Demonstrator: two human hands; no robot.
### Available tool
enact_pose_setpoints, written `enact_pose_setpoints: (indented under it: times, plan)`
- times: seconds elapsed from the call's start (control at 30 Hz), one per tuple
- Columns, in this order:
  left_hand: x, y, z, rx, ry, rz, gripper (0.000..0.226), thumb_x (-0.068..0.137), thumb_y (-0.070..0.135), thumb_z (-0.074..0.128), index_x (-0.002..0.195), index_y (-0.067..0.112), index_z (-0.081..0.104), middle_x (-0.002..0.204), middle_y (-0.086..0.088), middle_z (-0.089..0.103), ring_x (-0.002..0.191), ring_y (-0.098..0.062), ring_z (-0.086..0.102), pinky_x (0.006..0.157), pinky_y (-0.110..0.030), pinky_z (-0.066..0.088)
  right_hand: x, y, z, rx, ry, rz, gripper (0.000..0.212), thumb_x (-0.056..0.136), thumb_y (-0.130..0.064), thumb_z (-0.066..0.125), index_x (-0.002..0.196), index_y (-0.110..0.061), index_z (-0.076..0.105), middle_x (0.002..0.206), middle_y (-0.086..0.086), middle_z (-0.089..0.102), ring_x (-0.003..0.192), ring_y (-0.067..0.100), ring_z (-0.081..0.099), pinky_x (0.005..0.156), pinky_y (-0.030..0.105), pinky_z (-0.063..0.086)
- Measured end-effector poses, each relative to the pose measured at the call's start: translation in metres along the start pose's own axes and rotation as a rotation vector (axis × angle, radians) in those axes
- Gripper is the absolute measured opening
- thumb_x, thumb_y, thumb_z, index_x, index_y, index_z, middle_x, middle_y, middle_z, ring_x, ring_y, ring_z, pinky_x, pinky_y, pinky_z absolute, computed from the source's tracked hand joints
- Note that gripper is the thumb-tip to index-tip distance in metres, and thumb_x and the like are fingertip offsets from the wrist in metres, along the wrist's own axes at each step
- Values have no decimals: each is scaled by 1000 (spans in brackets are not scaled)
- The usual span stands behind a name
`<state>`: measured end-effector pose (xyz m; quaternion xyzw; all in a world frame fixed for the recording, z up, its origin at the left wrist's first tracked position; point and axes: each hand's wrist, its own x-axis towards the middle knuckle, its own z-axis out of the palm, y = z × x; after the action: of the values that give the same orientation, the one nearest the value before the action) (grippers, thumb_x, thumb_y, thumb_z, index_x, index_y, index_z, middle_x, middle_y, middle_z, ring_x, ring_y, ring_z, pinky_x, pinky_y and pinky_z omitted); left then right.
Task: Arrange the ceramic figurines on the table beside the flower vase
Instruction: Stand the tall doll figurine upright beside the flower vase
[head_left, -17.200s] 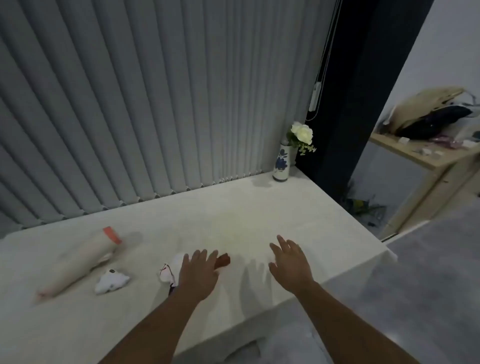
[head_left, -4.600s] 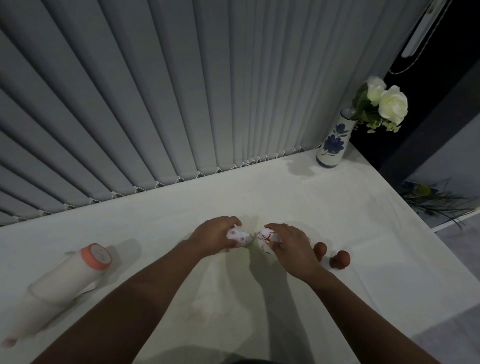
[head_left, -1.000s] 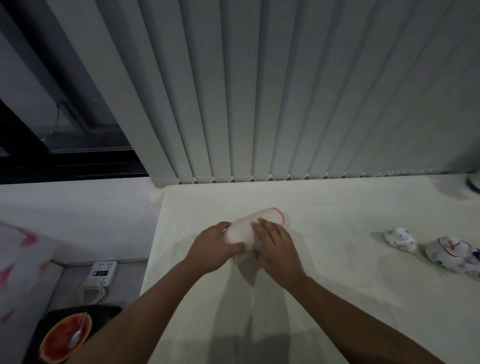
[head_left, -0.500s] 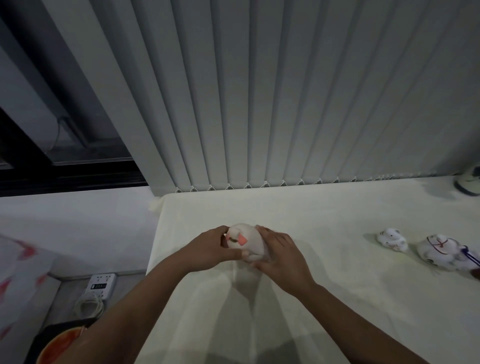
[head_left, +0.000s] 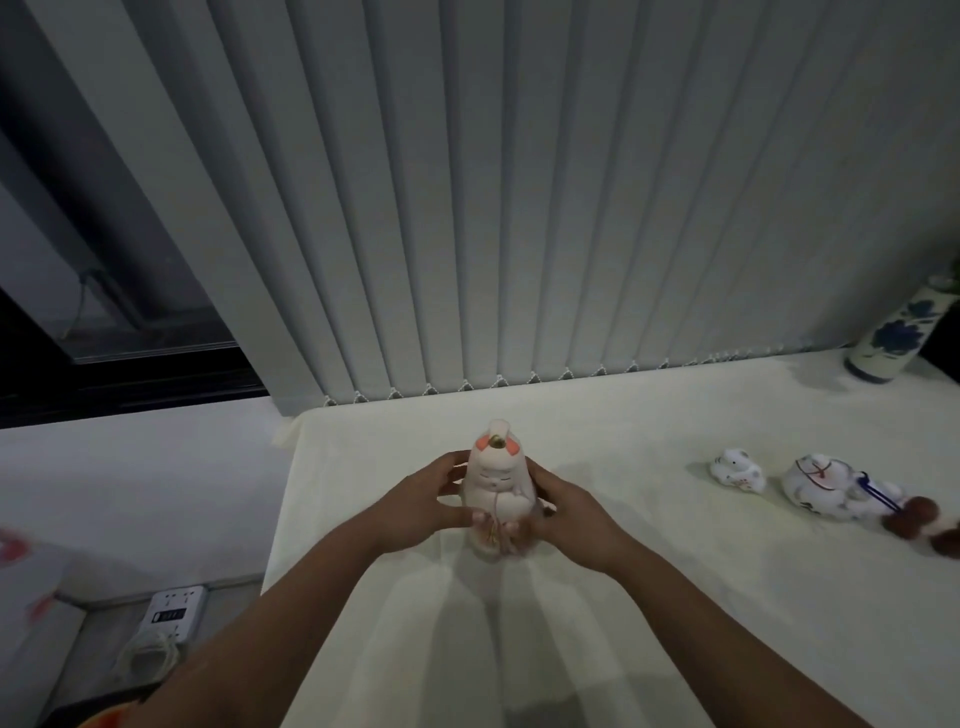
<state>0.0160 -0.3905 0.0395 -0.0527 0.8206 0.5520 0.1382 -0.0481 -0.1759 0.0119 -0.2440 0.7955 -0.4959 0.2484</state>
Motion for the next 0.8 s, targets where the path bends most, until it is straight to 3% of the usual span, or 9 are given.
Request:
enact_pose_setpoints:
  times: [0.17, 0.3, 0.4, 0.5, 0.6, 0.8]
  plan:
    - [6, 2, 18, -193, -29, -46, 67, 82, 11, 71, 136, 26, 34, 126, -3, 62, 112, -4, 60, 77, -12, 52, -1, 4, -7, 123, 25, 19, 71, 79, -1, 67, 131, -45, 46, 122, -23, 63, 114, -5, 56, 82, 6, 43]
    - [11, 3, 27, -272, -17, -65, 63, 84, 13, 69, 135, 27, 34, 126, -5, 63, 114, -12, 61, 80, -15, 53, -6, 8, -5, 219, 64, 19, 67, 83, -3, 66, 135, -40, 43, 124, -23, 62, 115, -5, 55, 85, 8, 45]
    - [17, 9, 32, -278, 10, -78, 61, 83, 16, 70, 131, 29, 36, 122, -1, 64, 108, -10, 63, 74, -13, 52, -7, 15, -4, 243, 123, 6, 67, 85, -6, 64, 137, -41, 41, 130, -19, 60, 120, 2, 54, 100, 26, 47]
    - [27, 20, 39, -255, 60, -71, 58, 82, 18, 72, 130, 28, 40, 119, 0, 64, 105, -10, 63, 71, -12, 52, -7, 17, -12, 258, 173, -13, 66, 85, -5, 63, 136, -42, 42, 129, -16, 61, 119, 6, 56, 104, 41, 46]
    - [42, 35, 49, -245, 106, -33, 60, 79, 24, 75, 130, 31, 43, 120, 2, 65, 105, -10, 64, 76, -16, 52, -9, 16, -34, 266, 216, -46, 67, 85, -5, 63, 133, -47, 43, 128, -17, 62, 118, 5, 57, 102, 41, 47]
    - [86, 83, 93, -301, 175, 64, 59, 77, 30, 77, 127, 36, 47, 120, 1, 64, 106, -17, 65, 92, -39, 54, -18, 19, -106, 258, 315, -117, 62, 88, -14, 63, 136, -46, 40, 127, -20, 61, 116, 2, 57, 98, 35, 50]
